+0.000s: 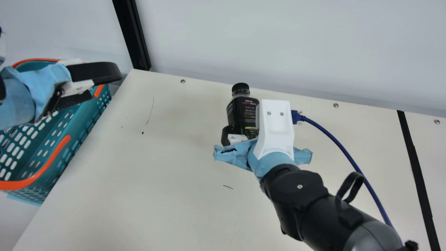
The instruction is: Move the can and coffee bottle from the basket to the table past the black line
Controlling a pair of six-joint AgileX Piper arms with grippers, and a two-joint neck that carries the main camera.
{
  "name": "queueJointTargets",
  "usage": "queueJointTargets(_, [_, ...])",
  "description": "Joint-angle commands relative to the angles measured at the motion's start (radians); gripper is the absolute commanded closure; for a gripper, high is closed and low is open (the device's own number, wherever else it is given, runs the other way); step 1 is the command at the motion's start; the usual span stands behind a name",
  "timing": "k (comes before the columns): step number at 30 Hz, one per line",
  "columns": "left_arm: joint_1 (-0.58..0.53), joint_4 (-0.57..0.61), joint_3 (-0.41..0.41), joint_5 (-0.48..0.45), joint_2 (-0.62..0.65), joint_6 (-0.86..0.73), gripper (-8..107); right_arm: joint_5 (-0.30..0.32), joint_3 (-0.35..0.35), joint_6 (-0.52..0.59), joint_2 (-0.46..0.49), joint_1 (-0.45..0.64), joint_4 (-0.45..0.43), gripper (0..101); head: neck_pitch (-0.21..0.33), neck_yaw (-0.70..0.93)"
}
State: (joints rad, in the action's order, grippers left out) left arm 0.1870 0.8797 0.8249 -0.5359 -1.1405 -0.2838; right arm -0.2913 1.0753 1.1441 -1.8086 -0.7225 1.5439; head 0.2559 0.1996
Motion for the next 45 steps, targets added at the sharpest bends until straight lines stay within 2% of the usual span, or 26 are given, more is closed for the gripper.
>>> queueJointTargets(1, [0.000, 0.000, 0.000, 0.000, 0.000, 0.000, 9, -0.006, 0.007, 0.060, -0.005, -0.001, 0.038, 101, 0.008, -0.003])
queueJointTargets(13, [0.000, 0.000, 0.000, 0.000, 0.000, 0.000, 9, -0.060, 0.058, 0.291, -0.031, -0.015, 0.201, 101, 0.008, -0.003])
queueJointTargets(26, [0.000, 0.000, 0.000, 0.000, 0.000, 0.000, 9, -0.110, 0.054, 0.314, -0.016, -0.008, 0.201, 101, 0.001, -0.037])
queueJointTargets(34, [0.000, 0.000, 0.000, 0.000, 0.000, 0.000, 9, -0.156, -0.022, 0.288, 0.062, 0.033, 0.201, 101, -0.021, -0.200])
queueJointTargets(45, [0.000, 0.000, 0.000, 0.000, 0.000, 0.000, 9, -0.196, -0.208, 0.259, 0.234, 0.136, 0.201, 101, -0.020, -0.461])
